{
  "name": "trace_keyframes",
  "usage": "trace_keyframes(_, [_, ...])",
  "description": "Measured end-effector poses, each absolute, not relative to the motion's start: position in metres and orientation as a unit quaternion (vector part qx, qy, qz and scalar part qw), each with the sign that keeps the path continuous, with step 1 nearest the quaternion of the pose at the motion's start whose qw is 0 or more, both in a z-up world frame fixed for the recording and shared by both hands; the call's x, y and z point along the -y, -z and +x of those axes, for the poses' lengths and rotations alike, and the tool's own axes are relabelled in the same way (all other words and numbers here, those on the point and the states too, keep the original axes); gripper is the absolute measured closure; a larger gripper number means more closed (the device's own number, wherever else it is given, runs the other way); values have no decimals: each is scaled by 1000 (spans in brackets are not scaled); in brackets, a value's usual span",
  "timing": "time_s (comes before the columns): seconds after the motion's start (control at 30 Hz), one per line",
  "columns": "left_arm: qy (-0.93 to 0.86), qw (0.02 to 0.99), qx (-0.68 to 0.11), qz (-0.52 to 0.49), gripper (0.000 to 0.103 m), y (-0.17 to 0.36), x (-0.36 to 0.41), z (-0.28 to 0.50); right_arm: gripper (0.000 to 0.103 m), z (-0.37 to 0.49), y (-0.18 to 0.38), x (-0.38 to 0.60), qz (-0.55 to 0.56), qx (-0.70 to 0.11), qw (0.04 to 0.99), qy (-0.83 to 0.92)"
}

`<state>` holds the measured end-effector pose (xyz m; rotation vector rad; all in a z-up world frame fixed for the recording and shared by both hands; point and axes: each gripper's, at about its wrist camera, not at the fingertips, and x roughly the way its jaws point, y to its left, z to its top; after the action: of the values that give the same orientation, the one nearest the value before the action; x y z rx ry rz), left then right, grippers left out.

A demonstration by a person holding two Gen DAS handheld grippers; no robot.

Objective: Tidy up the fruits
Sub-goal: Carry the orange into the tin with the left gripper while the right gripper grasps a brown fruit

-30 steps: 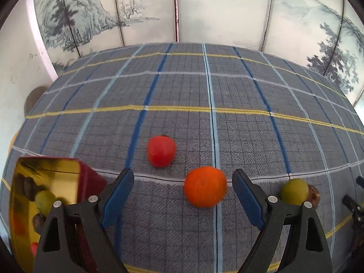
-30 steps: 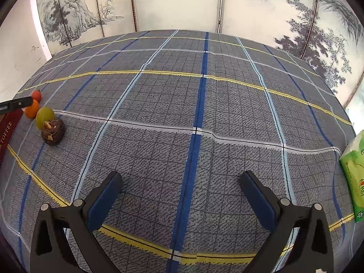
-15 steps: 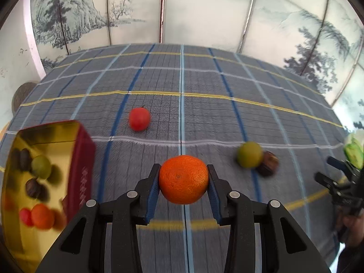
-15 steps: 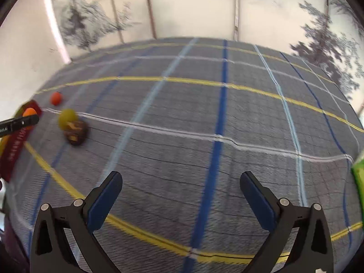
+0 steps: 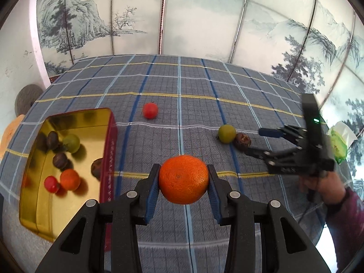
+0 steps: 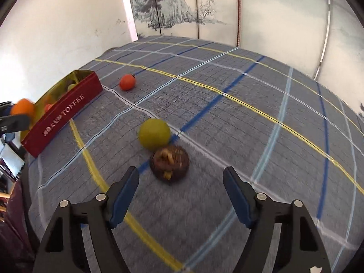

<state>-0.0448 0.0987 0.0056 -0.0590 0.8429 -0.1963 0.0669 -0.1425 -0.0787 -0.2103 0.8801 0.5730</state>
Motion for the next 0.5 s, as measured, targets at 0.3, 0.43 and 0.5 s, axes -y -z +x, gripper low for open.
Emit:
trace_keyframes(0.3, [83, 910, -405, -33, 63, -8, -110, -59, 67, 80, 88, 129, -99, -435, 847, -288])
trace_keyframes(0.43, [77, 912, -401, -46, 63, -10, -120, -66, 67, 62, 84, 137, -88, -430, 857, -271])
trace_keyframes(0.5, [70, 913, -398, -47, 63, -10, -128, -70, 67, 46, 81, 150, -64, -422, 867, -255])
